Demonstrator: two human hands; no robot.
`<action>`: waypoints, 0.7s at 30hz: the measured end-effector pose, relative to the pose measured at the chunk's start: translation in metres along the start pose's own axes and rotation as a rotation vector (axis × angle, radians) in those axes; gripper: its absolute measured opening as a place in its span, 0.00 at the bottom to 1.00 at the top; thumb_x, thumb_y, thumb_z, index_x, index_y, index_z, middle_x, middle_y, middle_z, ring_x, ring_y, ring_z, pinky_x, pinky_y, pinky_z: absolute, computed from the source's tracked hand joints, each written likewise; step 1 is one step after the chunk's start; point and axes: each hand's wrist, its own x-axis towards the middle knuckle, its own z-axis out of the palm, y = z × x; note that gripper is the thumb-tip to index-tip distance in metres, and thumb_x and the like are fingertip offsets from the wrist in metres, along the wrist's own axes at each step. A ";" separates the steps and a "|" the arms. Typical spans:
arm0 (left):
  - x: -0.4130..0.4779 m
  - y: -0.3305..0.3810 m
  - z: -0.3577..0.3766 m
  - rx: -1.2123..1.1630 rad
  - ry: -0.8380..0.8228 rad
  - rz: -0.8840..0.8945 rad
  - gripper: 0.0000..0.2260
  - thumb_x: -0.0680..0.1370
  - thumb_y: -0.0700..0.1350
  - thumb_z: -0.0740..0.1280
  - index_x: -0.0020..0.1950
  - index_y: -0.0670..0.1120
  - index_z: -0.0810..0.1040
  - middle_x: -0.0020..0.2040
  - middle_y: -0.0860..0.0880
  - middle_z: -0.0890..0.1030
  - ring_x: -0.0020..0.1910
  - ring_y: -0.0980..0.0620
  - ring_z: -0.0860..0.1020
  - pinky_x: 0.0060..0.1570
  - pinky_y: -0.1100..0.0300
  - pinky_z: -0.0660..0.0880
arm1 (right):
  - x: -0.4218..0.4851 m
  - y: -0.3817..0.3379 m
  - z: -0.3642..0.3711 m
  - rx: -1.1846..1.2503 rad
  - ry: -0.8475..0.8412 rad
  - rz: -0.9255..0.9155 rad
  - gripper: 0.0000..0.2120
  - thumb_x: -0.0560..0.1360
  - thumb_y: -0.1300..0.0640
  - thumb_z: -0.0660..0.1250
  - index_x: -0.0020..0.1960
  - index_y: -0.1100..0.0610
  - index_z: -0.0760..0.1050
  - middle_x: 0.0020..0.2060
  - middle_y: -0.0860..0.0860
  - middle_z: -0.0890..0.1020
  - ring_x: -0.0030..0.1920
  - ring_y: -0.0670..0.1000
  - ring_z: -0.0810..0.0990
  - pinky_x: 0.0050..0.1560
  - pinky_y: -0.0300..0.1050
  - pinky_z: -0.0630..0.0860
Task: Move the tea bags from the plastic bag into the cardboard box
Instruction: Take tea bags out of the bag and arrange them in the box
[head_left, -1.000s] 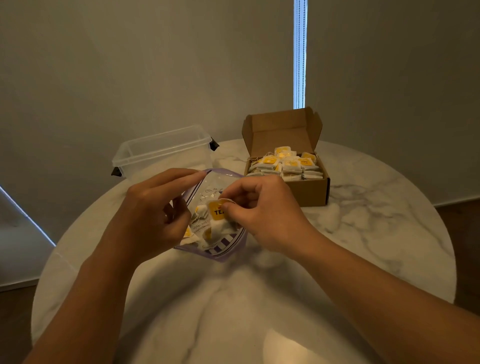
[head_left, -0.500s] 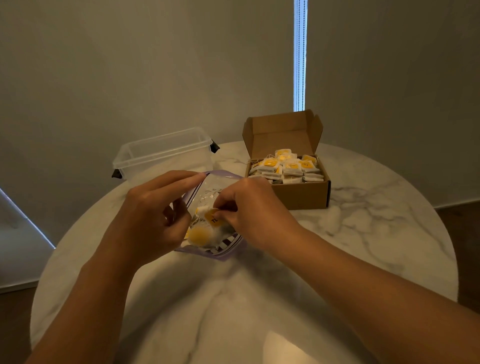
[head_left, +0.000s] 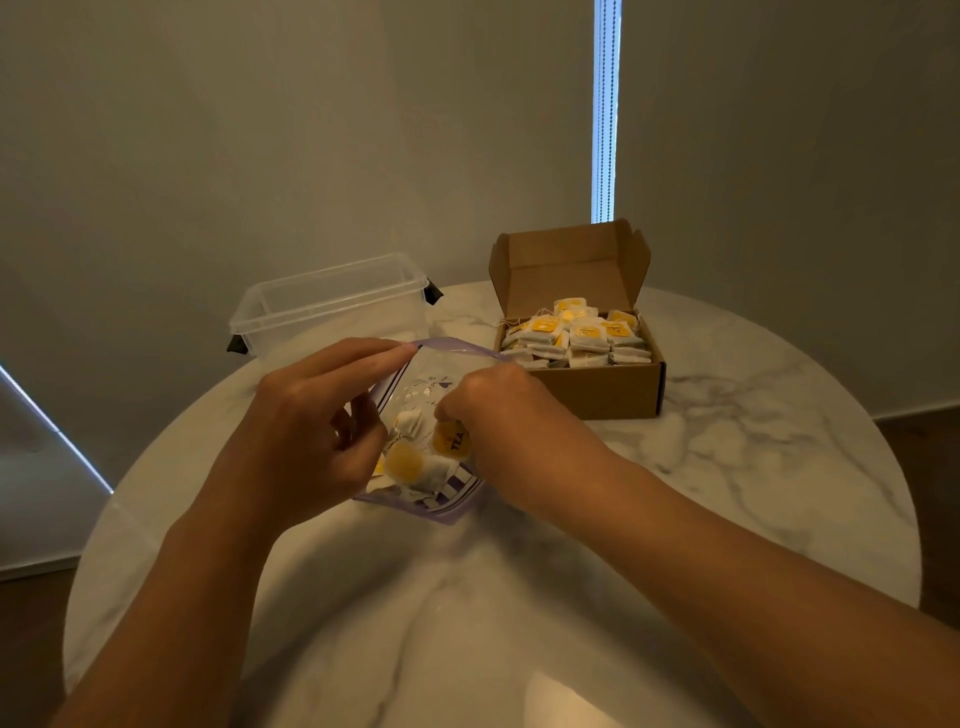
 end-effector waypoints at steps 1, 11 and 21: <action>0.000 0.000 0.000 0.000 0.000 0.001 0.22 0.70 0.36 0.68 0.65 0.41 0.77 0.60 0.46 0.80 0.47 0.55 0.78 0.36 0.68 0.77 | 0.000 0.000 0.000 -0.026 0.022 -0.038 0.20 0.75 0.65 0.68 0.66 0.55 0.74 0.58 0.55 0.77 0.56 0.53 0.76 0.44 0.41 0.69; -0.001 -0.001 -0.001 -0.010 -0.005 -0.010 0.21 0.71 0.37 0.67 0.65 0.42 0.77 0.60 0.48 0.79 0.47 0.58 0.76 0.35 0.67 0.76 | -0.005 0.007 0.018 -0.095 0.455 -0.161 0.12 0.69 0.64 0.76 0.52 0.62 0.81 0.44 0.57 0.82 0.45 0.56 0.81 0.39 0.45 0.80; -0.002 -0.001 -0.002 -0.015 -0.004 -0.028 0.22 0.71 0.37 0.66 0.66 0.42 0.77 0.61 0.48 0.79 0.48 0.56 0.78 0.33 0.68 0.76 | -0.015 0.030 0.019 0.638 0.608 -0.013 0.08 0.72 0.61 0.74 0.52 0.56 0.84 0.46 0.50 0.86 0.44 0.43 0.83 0.47 0.34 0.80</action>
